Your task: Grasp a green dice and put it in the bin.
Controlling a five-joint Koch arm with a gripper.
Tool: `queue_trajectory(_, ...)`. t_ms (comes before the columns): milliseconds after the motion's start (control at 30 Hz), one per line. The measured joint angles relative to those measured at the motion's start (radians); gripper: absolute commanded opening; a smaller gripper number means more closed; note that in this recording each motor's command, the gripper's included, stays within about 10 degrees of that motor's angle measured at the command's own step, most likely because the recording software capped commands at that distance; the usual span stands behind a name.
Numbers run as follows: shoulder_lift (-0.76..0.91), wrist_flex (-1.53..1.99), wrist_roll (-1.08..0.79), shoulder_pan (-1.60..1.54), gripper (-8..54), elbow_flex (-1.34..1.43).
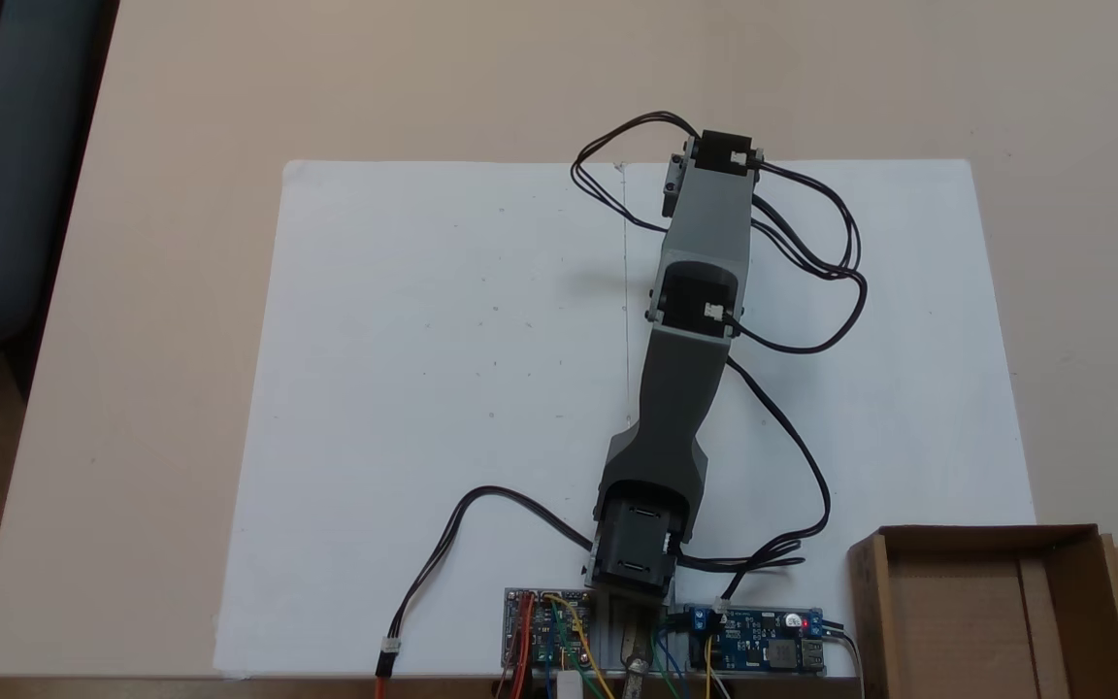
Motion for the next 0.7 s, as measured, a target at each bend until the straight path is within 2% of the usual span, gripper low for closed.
queue_trajectory(267, -0.002, -0.002, 0.0, -0.023, 42.8, 0.0)
queue_trajectory(433, -0.002, -0.005, 0.0, -0.023, 38.1, 0.002)
queue_trajectory(700, -0.002, -0.008, 0.0, -0.023, 38.1, 0.002)
